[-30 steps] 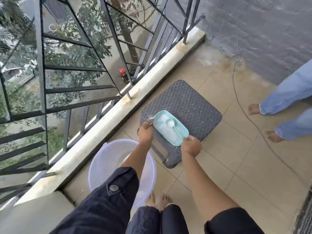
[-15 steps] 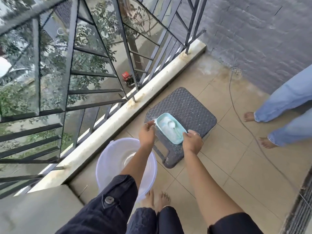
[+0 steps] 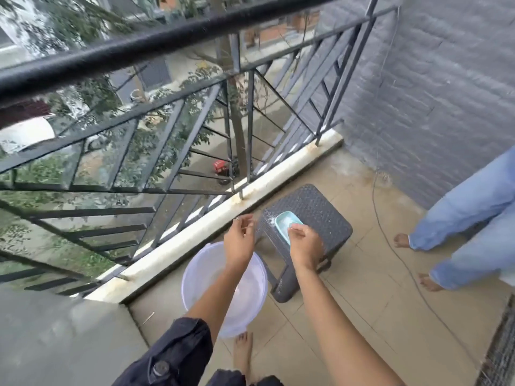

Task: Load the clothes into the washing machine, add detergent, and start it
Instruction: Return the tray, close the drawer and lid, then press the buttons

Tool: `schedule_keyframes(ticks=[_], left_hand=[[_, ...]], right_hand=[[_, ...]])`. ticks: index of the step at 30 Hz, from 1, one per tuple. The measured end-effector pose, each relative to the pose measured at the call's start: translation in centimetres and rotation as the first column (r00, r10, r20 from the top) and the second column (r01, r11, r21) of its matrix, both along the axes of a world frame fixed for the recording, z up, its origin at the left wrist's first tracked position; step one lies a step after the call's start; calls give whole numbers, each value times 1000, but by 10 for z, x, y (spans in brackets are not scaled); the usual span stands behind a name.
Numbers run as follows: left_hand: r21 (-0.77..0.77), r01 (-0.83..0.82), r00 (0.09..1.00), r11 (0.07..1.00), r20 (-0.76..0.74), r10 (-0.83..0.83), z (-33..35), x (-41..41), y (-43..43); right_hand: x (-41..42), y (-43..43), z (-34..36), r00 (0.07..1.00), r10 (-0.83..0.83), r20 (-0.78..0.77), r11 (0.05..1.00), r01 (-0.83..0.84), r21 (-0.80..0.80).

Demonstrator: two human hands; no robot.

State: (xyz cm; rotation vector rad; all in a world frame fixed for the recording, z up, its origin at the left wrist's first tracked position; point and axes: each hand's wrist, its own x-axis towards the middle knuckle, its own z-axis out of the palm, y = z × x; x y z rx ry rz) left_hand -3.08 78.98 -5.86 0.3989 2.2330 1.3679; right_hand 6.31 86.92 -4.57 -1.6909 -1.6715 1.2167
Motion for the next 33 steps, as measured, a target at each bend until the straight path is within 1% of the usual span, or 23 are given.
schedule_keyframes(ticks=[3, 6, 11, 13, 16, 19, 22, 26, 29, 33], left_hand=[[-2, -27, 998, 1000, -49, 27, 14, 2, -38], [33, -99, 991, 995, -81, 102, 30, 5, -83], [49, -337, 936, 940, -90, 340, 52, 23, -171], [63, -411, 905, 909, -88, 415, 61, 32, -210], [44, -488, 867, 872, -96, 489, 71, 40, -266], [75, -582, 804, 810, -95, 587, 82, 41, -323], [99, -649, 749, 755, -94, 656, 94, 41, -374], [100, -737, 658, 669, -122, 743, 104, 43, -439], [129, -799, 585, 588, -63, 809, 101, 39, -491], [134, -845, 516, 518, -51, 855, 100, 25, -560]], right_hand=[[-2, -32, 20, 997, 79, -6, 996, -79, 35], [-6, -68, 33, 986, 165, -4, 983, -165, 80], [-10, -141, 52, 955, 296, 1, 941, -292, 173], [-11, -177, 62, 934, 358, -16, 918, -349, 189], [-13, -226, 70, 898, 436, -59, 890, -421, 176], [-20, -280, 79, 841, 532, -97, 842, -512, 171], [-28, -329, 89, 788, 607, -103, 791, -585, 179], [-37, -387, 100, 747, 656, -108, 753, -639, 154], [-49, -432, 101, 701, 702, -122, 711, -685, 156], [-69, -490, 98, 673, 727, -135, 687, -713, 143]])
